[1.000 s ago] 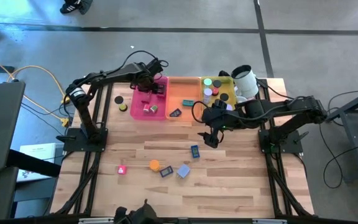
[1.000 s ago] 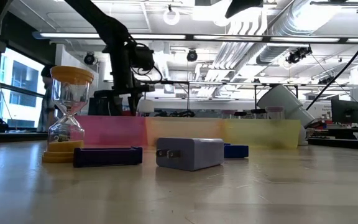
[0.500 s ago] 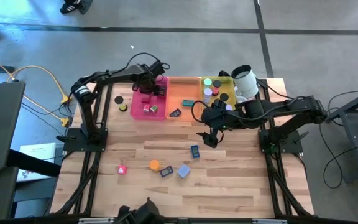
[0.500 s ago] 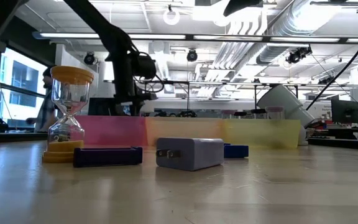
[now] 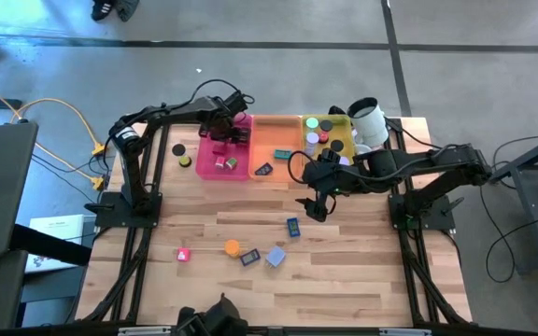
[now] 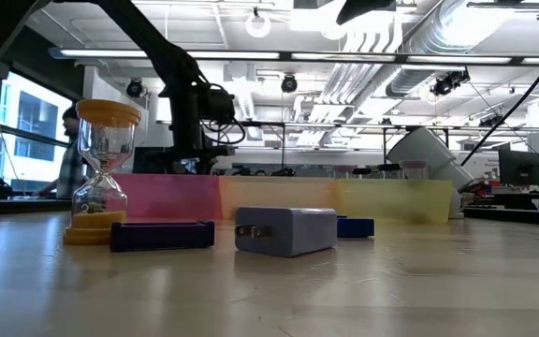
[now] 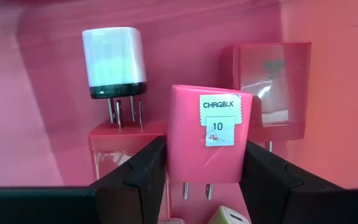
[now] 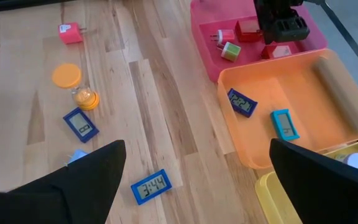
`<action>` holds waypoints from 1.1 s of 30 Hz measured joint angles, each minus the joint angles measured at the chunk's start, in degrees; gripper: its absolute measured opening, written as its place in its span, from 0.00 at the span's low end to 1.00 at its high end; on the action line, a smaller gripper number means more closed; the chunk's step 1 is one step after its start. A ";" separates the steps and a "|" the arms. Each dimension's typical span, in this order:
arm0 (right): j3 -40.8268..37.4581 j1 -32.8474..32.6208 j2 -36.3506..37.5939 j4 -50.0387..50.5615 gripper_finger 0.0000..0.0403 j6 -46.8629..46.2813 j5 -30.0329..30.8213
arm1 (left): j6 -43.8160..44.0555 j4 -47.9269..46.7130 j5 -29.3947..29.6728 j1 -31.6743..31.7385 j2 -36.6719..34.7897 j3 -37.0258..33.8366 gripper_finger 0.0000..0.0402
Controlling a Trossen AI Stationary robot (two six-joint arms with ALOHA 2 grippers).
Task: Pick & Place Office items
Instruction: Put the right pink charger adapter into the pink bin, then put the black hourglass into the yellow bin
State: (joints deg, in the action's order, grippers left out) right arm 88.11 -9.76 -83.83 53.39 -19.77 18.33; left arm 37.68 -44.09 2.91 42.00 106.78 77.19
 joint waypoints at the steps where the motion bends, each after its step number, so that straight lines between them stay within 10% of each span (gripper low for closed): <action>1: 0.00 0.01 0.00 0.00 0.96 0.02 0.00 | 0.03 0.01 0.08 0.00 0.00 0.00 0.42; 22: 0.00 0.00 0.00 -0.59 0.96 -1.59 1.08 | -0.85 -0.38 1.93 0.00 -0.02 0.00 0.46; 33: -0.01 0.04 0.00 -1.44 0.96 -1.61 1.28 | -7.70 -2.02 -8.50 -0.04 -3.99 0.00 0.46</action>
State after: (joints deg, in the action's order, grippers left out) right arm 88.10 -9.72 -83.83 51.95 -21.39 19.62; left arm 29.98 -46.12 -5.59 41.95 102.80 77.19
